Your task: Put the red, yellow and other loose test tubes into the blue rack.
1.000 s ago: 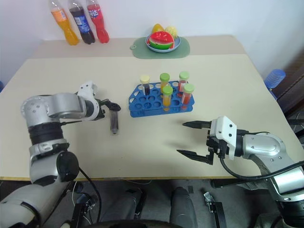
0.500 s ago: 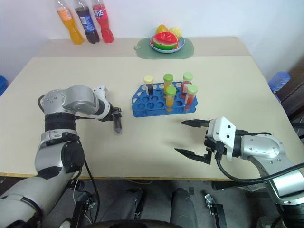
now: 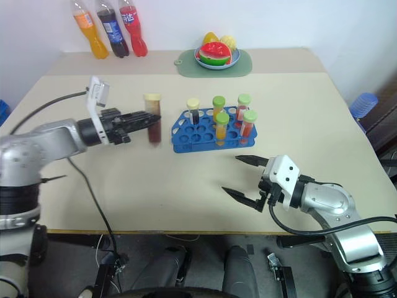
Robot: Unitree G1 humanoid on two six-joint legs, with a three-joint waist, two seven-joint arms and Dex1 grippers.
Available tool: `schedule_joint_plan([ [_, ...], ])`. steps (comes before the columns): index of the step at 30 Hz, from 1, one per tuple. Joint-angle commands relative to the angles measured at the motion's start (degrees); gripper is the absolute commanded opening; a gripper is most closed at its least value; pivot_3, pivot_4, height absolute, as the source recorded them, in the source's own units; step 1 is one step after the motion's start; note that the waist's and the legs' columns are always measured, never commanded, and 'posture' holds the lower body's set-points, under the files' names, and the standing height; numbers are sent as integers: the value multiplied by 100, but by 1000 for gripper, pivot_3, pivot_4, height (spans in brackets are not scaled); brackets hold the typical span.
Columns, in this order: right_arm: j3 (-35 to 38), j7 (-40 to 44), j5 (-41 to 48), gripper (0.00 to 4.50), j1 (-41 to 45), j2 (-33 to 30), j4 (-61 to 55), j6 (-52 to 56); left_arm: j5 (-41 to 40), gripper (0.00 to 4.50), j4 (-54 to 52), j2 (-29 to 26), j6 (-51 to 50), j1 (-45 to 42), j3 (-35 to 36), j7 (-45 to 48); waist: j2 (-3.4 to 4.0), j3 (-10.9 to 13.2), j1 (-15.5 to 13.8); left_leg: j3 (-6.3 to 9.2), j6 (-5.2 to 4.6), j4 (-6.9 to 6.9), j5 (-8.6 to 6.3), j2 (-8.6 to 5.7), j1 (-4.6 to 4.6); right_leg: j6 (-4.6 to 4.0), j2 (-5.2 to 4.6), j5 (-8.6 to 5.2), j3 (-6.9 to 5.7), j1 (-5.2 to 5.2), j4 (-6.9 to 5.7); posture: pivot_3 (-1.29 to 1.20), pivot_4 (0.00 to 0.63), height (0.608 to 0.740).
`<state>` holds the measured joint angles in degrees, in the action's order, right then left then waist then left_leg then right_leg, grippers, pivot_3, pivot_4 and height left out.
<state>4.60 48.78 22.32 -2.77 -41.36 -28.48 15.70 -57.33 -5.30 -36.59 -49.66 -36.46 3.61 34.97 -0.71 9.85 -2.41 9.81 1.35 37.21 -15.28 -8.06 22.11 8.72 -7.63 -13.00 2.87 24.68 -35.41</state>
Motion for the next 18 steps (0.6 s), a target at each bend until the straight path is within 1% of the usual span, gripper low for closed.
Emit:
schedule_joint_plan([
  [1, 19, -325, -208, 4500, -56, 193, -141, -183, 754, 736, 676, 401, 1156, -497, -321, 1281, -4, 2, 15, -3, -6, 1, -3, 0, 0, 0, -1, 1, 0, -3, 7, 0, 150, 740],
  [3, 32, -544, -258, 4500, -120, 372, -224, -182, 1119, 736, 1416, 779, 1656, -848, -506, 1841, -6, 3, 23, -2, -9, 2, -5, 0, 4, 5, 0, 4, 0, -1, 14, 0, 150, 740],
  [4, 23, -695, -336, 4500, -207, 469, -339, -201, 1382, 736, 2032, 998, 1939, -1081, -613, 2061, -7, 3, 15, -3, -9, 2, -5, 0, 3, 15, 0, 9, 0, -1, 12, 0, 150, 740],
  [7, -52, -983, -543, 4500, -297, 650, -538, -219, 2208, 736, 3274, 1304, 2773, -1507, -882, 2554, -6, 1, 37, -3, -10, 1, -5, 0, 3, 17, 0, 10, -3, -2, 14, 0, 150, 740],
  [10, -95, -1154, -680, 4500, -467, 738, -688, -212, 2483, 736, 4160, 1600, 2984, -1874, -813, 2811, -10, 4, 119, -4, -13, -1, -6, 1, 2, 19, 2, 10, -2, 0, 14, 0, 150, 740],
  [16, -134, -1383, -815, 4500, -582, 835, -838, -186, 3273, 736, 5191, 1873, 3629, -2106, -884, 3020, -11, 4, 184, 3, -14, 1, -6, 0, 4, 26, 2, 13, -3, 1, 13, 0, 150, 740],
  [18, -161, -1423, -845, 4500, -607, 853, -856, -199, 3676, 736, 5402, 1926, 4153, -2082, -1021, 2986, -11, 2, 172, 4, -14, 2, -6, 0, 4, 27, 3, 13, -4, 0, 12, 0, 150, 740],
])
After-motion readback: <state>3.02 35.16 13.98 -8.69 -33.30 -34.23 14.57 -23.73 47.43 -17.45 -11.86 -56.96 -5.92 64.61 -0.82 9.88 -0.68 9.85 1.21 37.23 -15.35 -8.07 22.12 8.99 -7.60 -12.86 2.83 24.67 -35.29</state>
